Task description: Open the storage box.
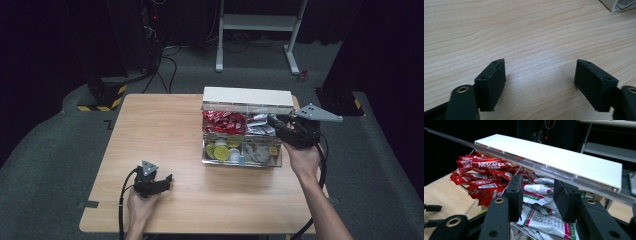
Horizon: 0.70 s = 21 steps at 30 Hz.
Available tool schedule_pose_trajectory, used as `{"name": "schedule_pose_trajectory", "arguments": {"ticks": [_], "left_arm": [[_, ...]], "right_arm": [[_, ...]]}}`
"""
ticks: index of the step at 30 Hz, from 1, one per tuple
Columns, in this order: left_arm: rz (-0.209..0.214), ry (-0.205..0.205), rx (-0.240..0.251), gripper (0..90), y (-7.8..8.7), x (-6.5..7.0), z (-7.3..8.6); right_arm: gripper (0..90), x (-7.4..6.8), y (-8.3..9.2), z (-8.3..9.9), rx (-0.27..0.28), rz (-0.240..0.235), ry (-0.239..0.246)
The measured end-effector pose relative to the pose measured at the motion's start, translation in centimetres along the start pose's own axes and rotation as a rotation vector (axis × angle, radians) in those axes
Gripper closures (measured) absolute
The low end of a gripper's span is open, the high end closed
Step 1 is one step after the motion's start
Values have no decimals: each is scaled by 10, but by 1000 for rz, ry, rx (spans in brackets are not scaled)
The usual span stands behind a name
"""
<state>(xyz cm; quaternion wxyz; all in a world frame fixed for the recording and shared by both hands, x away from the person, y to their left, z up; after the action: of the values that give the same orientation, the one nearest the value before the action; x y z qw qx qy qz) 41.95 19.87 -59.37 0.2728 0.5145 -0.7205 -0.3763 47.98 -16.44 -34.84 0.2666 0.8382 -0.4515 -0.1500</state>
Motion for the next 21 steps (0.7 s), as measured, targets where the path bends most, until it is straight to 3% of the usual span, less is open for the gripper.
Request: {"name": "schedule_pose_trajectory", "arguments": {"ticks": [5, 6, 14, 17, 19, 21], "left_arm": [[7, 3, 24, 277, 7, -1, -4], [24, 5, 33, 277, 10, 1, -6], [48, -46, 91, 324, 29, 11, -26], [106, -44, 123, 337, 38, 17, -35], [178, -45, 152, 339, 45, 22, -42], [199, -55, 161, 339, 50, 24, -47]], "right_arm": [[584, 2, 0, -4, 12, 0, -2], [583, 2, 0, -5, 10, 1, -2], [580, 4, 0, -10, 12, 5, 2], [579, 4, 0, -11, 20, 2, -6], [580, 4, 0, -12, 19, 2, -5], [584, 4, 0, -12, 21, 2, -4]]}}
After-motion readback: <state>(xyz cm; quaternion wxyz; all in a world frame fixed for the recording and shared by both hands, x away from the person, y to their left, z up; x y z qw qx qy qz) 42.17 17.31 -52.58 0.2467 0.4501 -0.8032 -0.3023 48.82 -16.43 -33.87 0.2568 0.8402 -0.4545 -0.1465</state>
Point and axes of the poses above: each handheld gripper's, and its own axes: y roughly backward along the jaws, z roughly out of its underside, x roughly to its right, the point moved 10 cm from there along -y, roughly forward along the jaws, and after that the axes turned 14 degrees about -x, right-handed, at the moved point
